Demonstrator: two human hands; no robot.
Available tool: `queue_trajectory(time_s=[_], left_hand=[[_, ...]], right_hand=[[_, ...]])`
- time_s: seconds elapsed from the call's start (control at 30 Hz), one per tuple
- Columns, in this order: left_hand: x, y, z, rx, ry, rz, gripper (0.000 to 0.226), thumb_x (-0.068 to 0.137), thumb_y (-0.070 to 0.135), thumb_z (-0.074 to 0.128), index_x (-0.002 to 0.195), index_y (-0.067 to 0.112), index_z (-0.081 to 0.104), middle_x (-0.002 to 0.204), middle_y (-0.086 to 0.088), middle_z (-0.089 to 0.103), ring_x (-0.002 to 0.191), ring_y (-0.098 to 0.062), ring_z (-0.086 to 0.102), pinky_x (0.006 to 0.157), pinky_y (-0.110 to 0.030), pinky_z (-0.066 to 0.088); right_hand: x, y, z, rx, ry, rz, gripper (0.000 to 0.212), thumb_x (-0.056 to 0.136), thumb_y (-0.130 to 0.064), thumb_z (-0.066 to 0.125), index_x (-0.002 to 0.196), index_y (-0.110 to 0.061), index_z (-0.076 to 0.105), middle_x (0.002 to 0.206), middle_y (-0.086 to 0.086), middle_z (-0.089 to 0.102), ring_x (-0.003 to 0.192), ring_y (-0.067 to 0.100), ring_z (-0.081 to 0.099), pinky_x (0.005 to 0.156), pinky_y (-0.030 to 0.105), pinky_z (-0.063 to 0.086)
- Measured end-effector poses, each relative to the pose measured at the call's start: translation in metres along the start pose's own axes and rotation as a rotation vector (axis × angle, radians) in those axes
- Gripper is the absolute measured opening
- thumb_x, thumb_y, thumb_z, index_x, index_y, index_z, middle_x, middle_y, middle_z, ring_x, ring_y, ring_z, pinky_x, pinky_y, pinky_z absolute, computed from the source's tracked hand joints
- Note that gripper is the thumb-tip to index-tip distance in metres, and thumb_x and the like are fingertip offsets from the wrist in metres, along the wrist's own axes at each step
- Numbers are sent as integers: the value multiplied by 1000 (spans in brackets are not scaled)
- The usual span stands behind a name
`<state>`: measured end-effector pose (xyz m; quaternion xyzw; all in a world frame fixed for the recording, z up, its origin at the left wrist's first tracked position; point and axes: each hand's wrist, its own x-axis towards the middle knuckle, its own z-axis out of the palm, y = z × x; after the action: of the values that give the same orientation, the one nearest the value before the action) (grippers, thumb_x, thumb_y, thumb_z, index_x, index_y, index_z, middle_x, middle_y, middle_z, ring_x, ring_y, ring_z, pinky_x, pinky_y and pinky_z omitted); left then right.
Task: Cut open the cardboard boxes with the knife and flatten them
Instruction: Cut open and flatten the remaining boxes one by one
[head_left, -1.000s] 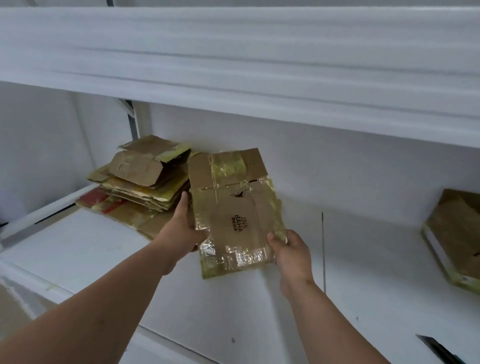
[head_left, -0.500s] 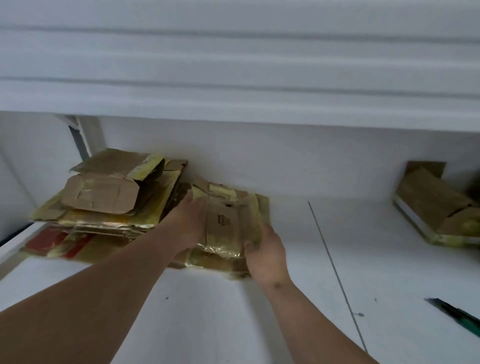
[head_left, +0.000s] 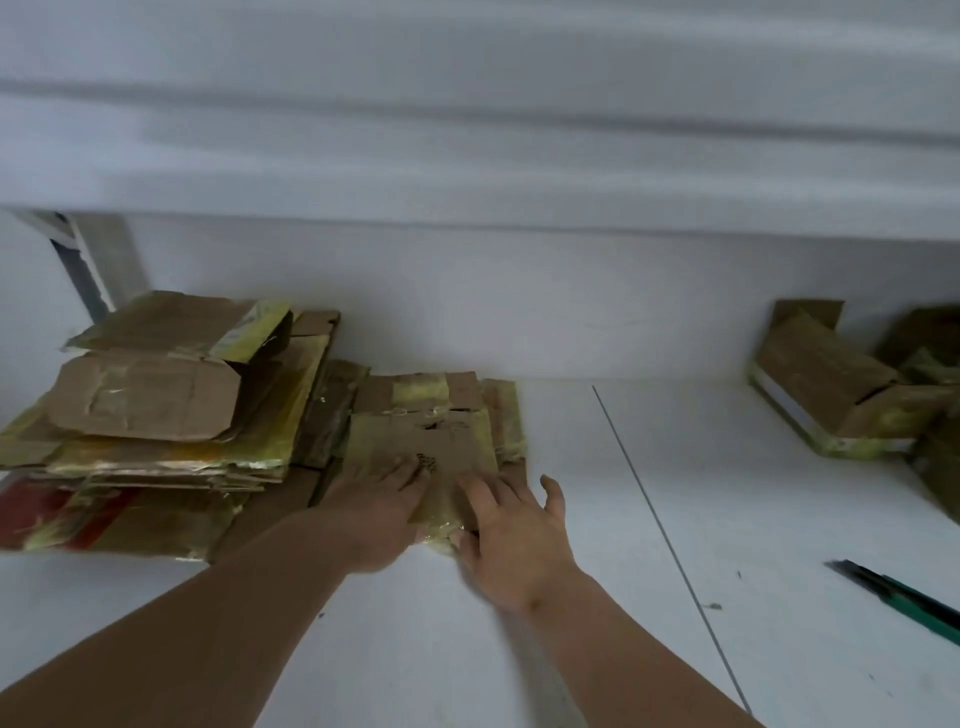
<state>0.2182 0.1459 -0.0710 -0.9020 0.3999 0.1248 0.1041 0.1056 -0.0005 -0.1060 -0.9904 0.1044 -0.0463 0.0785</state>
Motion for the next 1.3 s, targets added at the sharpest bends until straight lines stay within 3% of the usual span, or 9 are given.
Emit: queue_trajectory(time_s=[0.17,0.27,0.37,0.43,0.5,0.63,0.9,1.07,1.3], left_hand=[[6,1,15,-124,-44,29,67,104,47,19,154,18,-15,161,2,-24,147,-11,-21,122,-37,-6],[9,3,10,-169,-35,-2,73,101,55,25,156,21,-9,162,6,-17,149,-13,-12,123,-36,1],[9,10,-1,-178,56,-35,64,99,53,29,155,23,20,162,3,15,146,-21,23,117,-36,26],[9,18,-11,-136,150,-56,49,99,47,31,138,23,48,141,-1,48,123,-20,48,102,-32,42],[11,28,-17,-65,198,-104,37,100,39,37,122,17,58,122,-2,61,107,-19,57,87,-28,46],[22,49,-14,-40,299,-121,37,102,30,38,133,21,54,124,2,59,111,-13,57,96,-25,44],[28,182,-57,-569,487,1,45,100,9,46,144,21,47,142,-3,52,113,-12,54,90,-22,42],[48,285,-64,-688,640,175,50,93,-8,50,135,18,57,128,-5,59,91,0,57,71,4,37],[66,399,-80,-784,504,219,39,94,-4,51,126,14,63,123,-2,62,100,-11,66,89,-26,51]], right_hand=[[3,4,3,-1,-22,-17,86,73,-57,-4,143,-35,40,155,-6,35,146,15,22,113,60,-4],[3,2,-8,-3,-73,6,63,90,-50,10,144,-38,40,153,-5,34,144,18,22,112,60,-6],[-6,1,-17,51,-101,25,44,100,-35,35,144,-40,40,147,0,30,140,19,24,115,60,-7],[-15,6,-21,93,-69,7,45,97,-26,42,141,-37,45,140,-3,38,136,17,32,117,60,-6],[-25,15,-26,133,-22,17,48,92,-20,44,138,-31,49,132,-6,48,130,16,41,118,57,-3],[-46,48,-35,187,85,66,45,87,-14,46,129,-25,57,123,-7,57,125,13,47,118,49,-1],[-111,161,-63,145,92,190,44,94,-20,46,137,-27,55,141,-8,48,136,10,36,116,42,1],[-171,259,-85,109,130,334,41,96,-19,44,133,-31,59,138,-11,50,132,10,40,114,39,8],[-228,349,-104,136,164,447,39,97,-20,44,131,-31,60,137,-13,51,132,9,39,113,37,11]])
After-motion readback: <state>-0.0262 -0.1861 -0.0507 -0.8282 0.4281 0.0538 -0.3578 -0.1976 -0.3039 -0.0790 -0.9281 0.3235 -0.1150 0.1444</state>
